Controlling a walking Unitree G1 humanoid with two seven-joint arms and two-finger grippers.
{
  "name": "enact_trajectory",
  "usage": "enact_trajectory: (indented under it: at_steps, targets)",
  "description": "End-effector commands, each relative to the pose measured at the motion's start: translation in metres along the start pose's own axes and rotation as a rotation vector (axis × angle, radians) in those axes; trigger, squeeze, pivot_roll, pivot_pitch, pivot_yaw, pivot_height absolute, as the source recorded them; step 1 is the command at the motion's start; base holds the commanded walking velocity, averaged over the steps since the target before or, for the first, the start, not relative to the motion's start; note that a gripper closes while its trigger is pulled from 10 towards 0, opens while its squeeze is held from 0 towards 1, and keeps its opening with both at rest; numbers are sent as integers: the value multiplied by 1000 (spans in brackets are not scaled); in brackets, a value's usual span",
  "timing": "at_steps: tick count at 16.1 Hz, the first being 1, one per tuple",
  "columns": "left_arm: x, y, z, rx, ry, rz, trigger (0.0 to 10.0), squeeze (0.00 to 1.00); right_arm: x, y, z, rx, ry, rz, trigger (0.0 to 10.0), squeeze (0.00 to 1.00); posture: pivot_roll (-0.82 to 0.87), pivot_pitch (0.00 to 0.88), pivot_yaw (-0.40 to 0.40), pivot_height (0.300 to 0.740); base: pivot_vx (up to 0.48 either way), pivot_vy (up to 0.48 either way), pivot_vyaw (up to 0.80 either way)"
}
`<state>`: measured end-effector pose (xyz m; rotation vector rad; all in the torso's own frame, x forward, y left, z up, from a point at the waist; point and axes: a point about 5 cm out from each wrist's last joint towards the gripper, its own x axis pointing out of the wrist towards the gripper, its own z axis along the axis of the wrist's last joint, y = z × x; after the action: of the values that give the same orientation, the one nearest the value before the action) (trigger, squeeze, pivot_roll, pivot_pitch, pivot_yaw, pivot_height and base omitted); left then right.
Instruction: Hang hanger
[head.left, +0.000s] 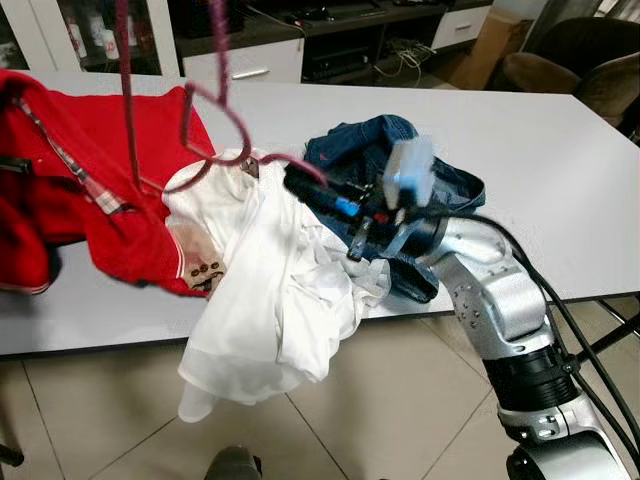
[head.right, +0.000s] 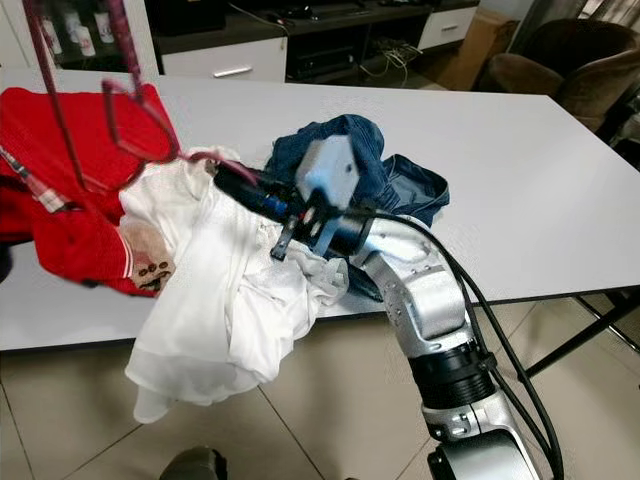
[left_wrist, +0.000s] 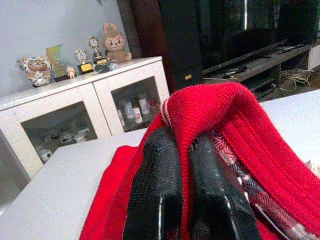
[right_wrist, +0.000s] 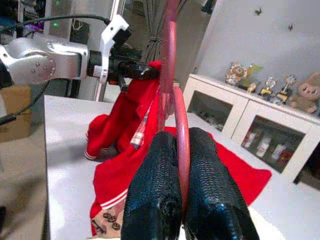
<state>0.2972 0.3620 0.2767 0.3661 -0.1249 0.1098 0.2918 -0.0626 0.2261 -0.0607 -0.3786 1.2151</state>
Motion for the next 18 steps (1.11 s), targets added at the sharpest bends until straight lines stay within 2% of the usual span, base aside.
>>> enact_trajectory:
  at_steps: [1, 2, 3, 6, 8, 12, 14, 16, 18]
  targets:
    - [2, 2, 9, 30, -23, -12, 0, 0, -3, -7, 2, -60, 10, -40, 10000, 0, 180, 5, -80, 740, 0, 0, 0]
    - [4, 6, 17, 29, -52, -14, 0, 0, 3, -19, 6, -121, -26, -134, 10000, 0, 182, 4, -83, 740, 0, 0, 0]
    - [5, 6, 19, 27, -61, -16, 0, 0, 5, -19, 7, -126, -36, -143, 10000, 0, 183, 4, -84, 740, 0, 0, 0]
    - [12, 4, 34, 11, -118, -28, 0, 0, 18, -13, 6, -150, -79, -158, 10000, 0, 182, 1, -87, 740, 0, 0, 0]
    - [17, 1, 44, 7, -150, -38, 0, 0, 26, -11, 7, -124, -134, -192, 10000, 0, 176, 0, -86, 740, 0, 0, 0]
    - [23, -1, 53, 1, -178, -44, 0, 0, 34, -10, 10, -124, -183, -224, 10000, 0, 176, 0, -86, 740, 0, 0, 0]
    - [26, -3, 54, 2, -179, -47, 0, 0, 35, -18, 22, -97, -245, -262, 10000, 0, 176, 0, -86, 740, 0, 0, 0]
    - [29, -5, 48, 5, -165, -54, 0, 0, 36, -18, 34, -1, -302, -194, 10000, 0, 172, 0, -85, 740, 0, 0, 0]
    - [31, -9, 40, 7, -142, -56, 0, 0, 35, -13, 31, 93, -298, -118, 10000, 0, 173, 0, -88, 740, 0, 0, 0]
